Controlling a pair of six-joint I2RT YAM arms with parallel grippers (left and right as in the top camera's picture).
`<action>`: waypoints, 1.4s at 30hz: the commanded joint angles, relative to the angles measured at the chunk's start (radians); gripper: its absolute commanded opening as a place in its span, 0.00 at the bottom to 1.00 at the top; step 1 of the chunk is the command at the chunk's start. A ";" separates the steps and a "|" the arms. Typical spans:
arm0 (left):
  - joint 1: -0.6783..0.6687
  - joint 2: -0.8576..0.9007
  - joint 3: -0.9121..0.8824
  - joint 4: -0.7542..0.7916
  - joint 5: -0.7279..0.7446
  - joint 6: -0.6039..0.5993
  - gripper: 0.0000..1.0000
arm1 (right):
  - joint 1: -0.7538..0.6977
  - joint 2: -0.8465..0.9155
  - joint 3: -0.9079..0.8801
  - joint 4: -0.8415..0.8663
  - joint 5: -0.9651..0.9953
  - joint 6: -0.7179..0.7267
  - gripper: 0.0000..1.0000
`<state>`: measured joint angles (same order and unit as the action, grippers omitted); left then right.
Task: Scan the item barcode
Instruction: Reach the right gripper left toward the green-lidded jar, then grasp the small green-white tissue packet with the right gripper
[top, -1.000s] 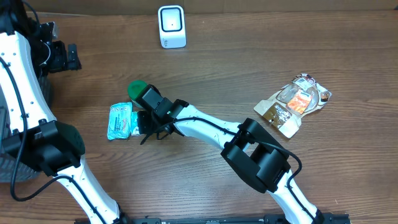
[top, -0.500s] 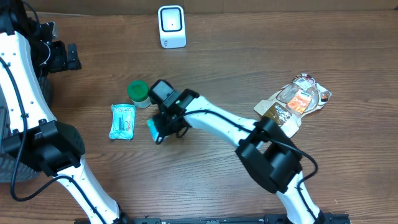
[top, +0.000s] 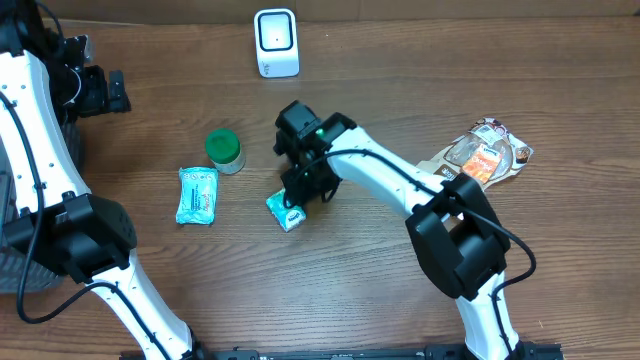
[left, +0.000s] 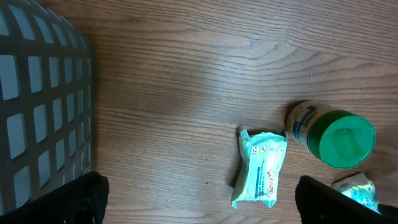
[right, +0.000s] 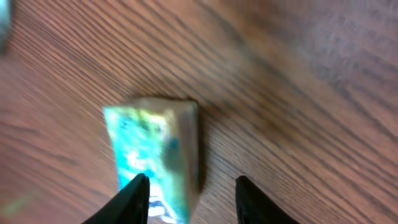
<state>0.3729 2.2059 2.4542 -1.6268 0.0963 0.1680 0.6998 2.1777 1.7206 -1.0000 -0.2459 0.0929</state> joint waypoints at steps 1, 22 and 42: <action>-0.007 -0.016 0.019 0.002 0.005 0.008 0.99 | 0.005 -0.044 0.045 0.010 -0.064 0.050 0.54; -0.007 -0.016 0.019 0.002 0.005 0.008 1.00 | -0.072 -0.040 -0.020 -0.052 -0.233 0.026 0.32; -0.007 -0.016 0.019 0.002 0.005 0.008 1.00 | -0.072 -0.040 -0.246 0.196 -0.371 0.009 0.22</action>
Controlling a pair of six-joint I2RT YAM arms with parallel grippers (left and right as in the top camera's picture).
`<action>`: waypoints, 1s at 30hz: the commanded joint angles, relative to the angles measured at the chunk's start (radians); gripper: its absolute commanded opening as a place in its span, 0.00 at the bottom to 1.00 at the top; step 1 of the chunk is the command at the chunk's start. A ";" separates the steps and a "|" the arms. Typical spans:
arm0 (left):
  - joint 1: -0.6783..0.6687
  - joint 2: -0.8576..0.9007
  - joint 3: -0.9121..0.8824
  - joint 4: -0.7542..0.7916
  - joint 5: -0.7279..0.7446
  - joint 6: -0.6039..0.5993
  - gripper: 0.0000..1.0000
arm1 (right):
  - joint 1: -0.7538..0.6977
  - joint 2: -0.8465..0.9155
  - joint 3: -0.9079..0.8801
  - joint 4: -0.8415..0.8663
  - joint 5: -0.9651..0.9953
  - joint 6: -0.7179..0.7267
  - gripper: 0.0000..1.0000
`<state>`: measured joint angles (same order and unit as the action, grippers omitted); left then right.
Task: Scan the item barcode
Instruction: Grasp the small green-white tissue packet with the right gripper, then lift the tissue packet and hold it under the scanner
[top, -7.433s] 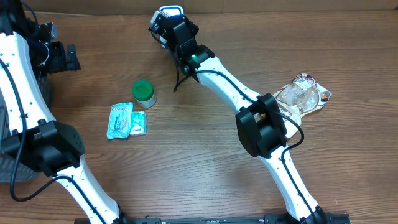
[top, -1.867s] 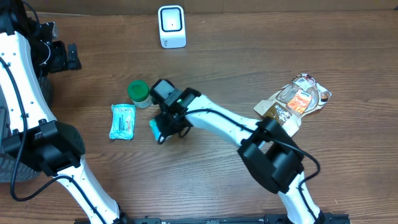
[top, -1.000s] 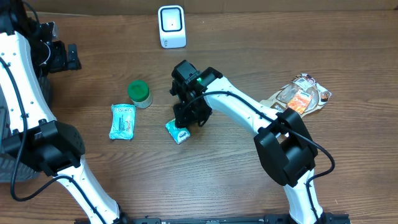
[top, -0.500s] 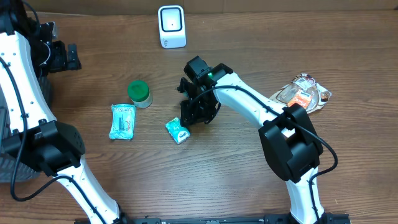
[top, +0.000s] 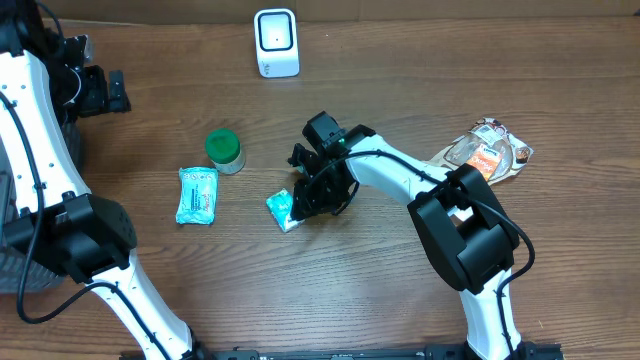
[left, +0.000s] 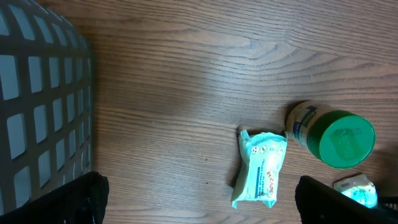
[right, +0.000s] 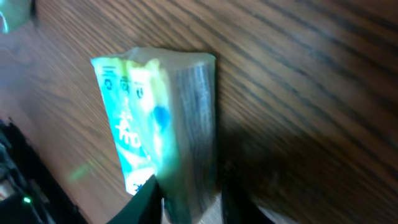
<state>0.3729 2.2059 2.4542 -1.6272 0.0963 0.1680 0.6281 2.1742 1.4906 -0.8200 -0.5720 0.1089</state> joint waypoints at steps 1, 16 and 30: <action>-0.007 -0.016 0.019 0.002 0.004 0.008 0.99 | 0.000 -0.037 -0.016 0.019 -0.045 -0.004 0.17; -0.007 -0.016 0.019 0.003 0.005 0.008 1.00 | -0.154 -0.140 0.005 0.043 -0.759 -0.001 0.04; -0.007 -0.016 0.019 0.003 0.004 0.008 0.99 | -0.293 -0.167 0.007 0.090 -0.998 0.124 0.04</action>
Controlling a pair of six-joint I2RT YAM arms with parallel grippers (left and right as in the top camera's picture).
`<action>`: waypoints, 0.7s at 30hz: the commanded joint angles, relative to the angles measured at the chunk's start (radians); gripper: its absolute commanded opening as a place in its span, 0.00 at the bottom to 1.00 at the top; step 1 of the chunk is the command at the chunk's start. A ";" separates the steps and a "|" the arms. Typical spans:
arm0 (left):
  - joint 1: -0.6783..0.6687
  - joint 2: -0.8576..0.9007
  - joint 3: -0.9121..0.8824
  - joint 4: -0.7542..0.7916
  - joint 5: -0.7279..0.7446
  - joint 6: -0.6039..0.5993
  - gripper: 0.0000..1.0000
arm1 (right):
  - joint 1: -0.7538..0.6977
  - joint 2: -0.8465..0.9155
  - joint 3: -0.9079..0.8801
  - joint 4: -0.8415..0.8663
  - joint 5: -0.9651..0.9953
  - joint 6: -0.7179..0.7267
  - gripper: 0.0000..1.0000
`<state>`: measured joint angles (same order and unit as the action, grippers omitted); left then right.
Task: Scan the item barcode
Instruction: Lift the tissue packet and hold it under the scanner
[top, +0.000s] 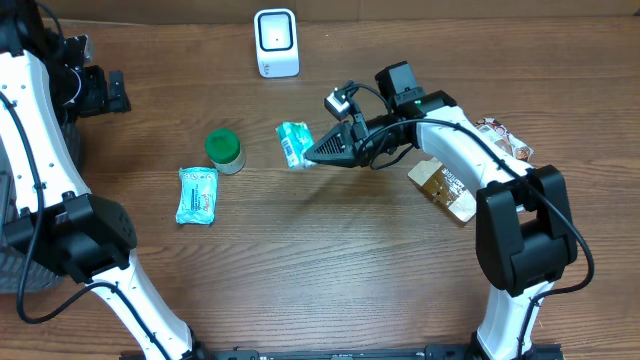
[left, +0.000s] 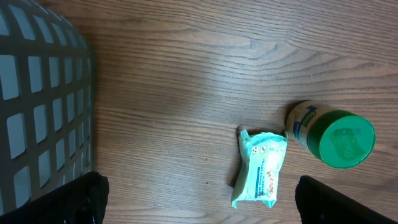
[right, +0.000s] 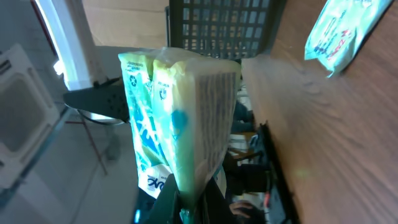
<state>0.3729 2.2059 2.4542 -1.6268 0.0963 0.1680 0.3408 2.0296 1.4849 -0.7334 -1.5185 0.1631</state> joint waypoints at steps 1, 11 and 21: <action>-0.007 -0.016 0.019 0.002 0.005 0.008 1.00 | -0.006 -0.023 0.013 0.003 -0.051 0.077 0.04; -0.007 -0.016 0.019 0.003 0.005 0.008 1.00 | -0.007 -0.023 0.014 0.004 -0.051 0.072 0.04; -0.007 -0.016 0.019 0.003 0.005 0.008 1.00 | 0.049 -0.023 0.018 -0.091 0.572 0.142 0.04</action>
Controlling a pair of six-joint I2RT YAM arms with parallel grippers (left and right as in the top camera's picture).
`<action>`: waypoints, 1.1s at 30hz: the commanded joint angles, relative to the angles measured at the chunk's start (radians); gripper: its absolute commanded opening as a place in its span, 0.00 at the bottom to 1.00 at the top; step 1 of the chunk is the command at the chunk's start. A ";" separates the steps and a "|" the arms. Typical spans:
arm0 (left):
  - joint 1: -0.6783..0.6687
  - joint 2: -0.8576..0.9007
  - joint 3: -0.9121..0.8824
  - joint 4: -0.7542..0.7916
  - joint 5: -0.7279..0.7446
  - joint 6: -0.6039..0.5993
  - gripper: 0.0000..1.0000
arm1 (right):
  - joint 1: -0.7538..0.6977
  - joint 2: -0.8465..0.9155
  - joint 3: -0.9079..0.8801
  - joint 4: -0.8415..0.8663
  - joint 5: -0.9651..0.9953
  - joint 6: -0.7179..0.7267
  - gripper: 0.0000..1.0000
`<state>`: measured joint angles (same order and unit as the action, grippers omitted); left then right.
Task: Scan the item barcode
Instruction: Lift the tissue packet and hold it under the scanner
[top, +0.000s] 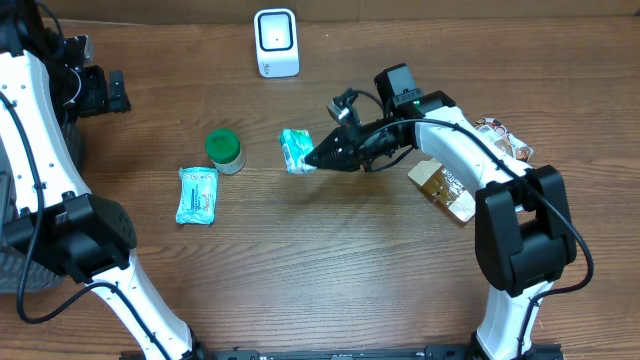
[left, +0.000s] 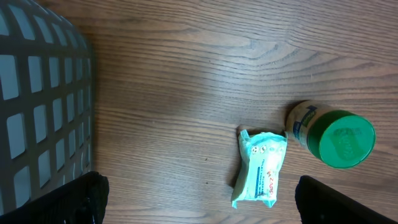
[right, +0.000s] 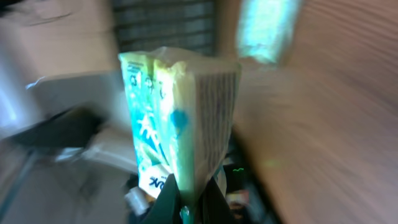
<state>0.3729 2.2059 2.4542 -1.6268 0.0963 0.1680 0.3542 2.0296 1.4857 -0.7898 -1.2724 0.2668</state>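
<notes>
My right gripper (top: 312, 158) is shut on a small teal and white packet (top: 295, 150), held above the table right of the green-lidded jar. In the right wrist view the packet (right: 177, 118) fills the middle, pinched between the fingers (right: 205, 199); the background is blurred. The white barcode scanner (top: 275, 42) stands at the back of the table, well behind the packet. My left gripper (top: 112, 90) is far off at the left by the basket. Its dark fingertips (left: 87, 199) stand wide apart with nothing between them.
A green-lidded jar (top: 224, 150) and a light blue wipes pack (top: 197, 193) lie left of the held packet. Snack bags (top: 480, 155) lie at the right under my right arm. A grey mesh basket (left: 37, 106) sits at the table's left edge.
The right gripper with the packet has shifted slightly lower and the wrist has turned a little; the right wrist background is now blurred. The left arm has not moved.
First my right gripper hung open above the packet lying on the table. Then its fingers were down around the packet. Later the packet was held up off the table, right of the jar, and it remains there, slightly shifted.
</notes>
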 joint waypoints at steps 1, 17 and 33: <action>-0.007 -0.016 0.019 0.004 0.005 0.008 0.99 | 0.045 -0.023 0.026 -0.062 0.389 0.037 0.04; -0.007 -0.016 0.019 0.005 0.005 0.008 0.99 | 0.134 -0.023 0.735 -0.209 1.435 -0.119 0.04; -0.008 -0.016 0.019 0.005 0.005 0.008 0.99 | 0.212 0.296 0.721 0.544 1.698 -0.798 0.04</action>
<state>0.3729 2.2059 2.4542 -1.6238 0.0963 0.1680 0.5701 2.2524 2.2055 -0.2852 0.3813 -0.3176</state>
